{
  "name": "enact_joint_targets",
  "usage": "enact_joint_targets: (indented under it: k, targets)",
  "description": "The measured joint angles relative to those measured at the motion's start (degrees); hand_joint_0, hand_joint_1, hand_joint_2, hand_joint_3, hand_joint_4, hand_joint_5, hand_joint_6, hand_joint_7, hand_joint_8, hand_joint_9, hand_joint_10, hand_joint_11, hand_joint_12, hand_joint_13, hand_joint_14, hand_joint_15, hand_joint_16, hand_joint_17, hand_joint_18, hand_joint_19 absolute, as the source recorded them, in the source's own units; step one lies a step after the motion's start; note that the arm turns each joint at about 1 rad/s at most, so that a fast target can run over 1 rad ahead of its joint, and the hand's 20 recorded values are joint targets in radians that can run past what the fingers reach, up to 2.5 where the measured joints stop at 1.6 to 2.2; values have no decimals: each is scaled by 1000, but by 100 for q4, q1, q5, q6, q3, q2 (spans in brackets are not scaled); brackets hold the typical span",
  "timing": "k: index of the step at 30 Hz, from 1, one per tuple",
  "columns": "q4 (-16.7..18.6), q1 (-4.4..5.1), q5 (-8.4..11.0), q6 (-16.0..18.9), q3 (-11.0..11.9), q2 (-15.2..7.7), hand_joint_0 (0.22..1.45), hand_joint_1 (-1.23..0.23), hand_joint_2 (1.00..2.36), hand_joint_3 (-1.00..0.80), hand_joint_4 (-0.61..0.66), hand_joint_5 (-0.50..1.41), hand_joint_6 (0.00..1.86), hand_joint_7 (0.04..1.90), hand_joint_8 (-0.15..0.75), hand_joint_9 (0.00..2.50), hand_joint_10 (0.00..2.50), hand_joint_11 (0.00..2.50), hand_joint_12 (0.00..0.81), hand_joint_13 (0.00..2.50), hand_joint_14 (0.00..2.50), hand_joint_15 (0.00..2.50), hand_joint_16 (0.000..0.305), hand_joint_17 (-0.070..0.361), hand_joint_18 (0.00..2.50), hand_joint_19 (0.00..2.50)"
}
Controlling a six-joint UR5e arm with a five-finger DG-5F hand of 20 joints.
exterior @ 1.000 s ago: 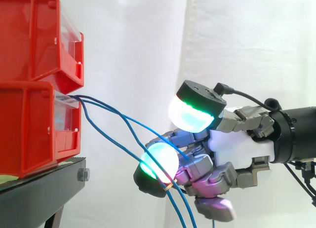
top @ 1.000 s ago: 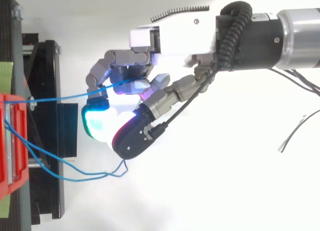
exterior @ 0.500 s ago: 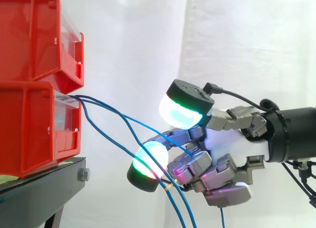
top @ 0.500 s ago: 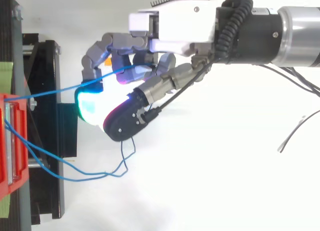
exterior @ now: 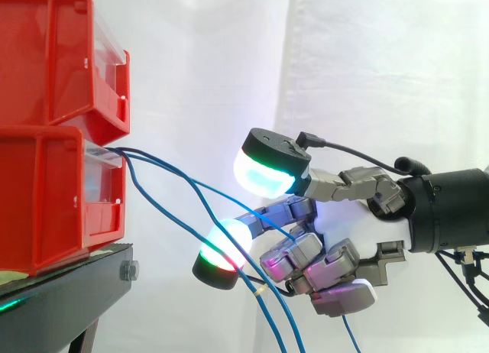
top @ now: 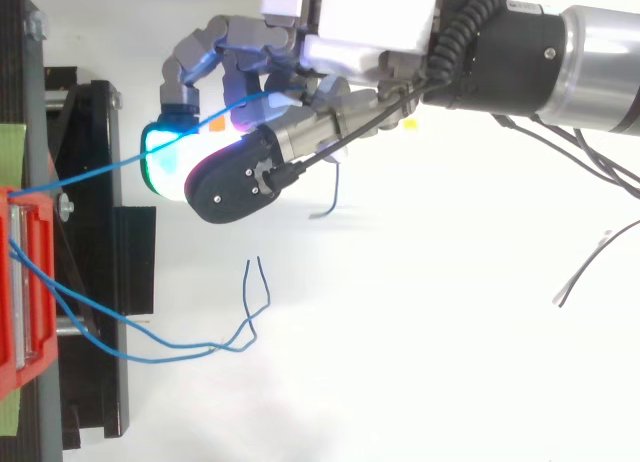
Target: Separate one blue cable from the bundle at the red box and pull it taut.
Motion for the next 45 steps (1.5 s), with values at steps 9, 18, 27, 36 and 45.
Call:
enact_joint_targets:
  k: [9,18,27,36,45]
  targets:
    - [-20,-12,48,328,-9,0,466,-554,1000,-500,149,-252,839,935,428,350,2500,2339,760,1568,2500,1928,271,203,2016,924]
    - [-1,-41,32,531,-18,1,487,-569,1000,-500,135,-250,837,951,412,348,2500,2341,760,1547,2500,1915,262,196,1970,944]
    - [30,-57,40,744,-43,1,585,-502,1008,-400,97,-245,828,989,380,353,2500,2398,766,1498,2500,1913,81,183,1855,1009]
    - [177,-79,37,1024,-228,1,602,-573,1012,-207,136,-243,841,933,408,379,2500,2345,717,1527,2500,1878,256,192,1967,887]
    - [208,-89,32,1045,-236,1,611,-652,1013,-170,137,-244,847,936,401,375,2500,2360,711,1513,2500,1865,253,190,1950,898]
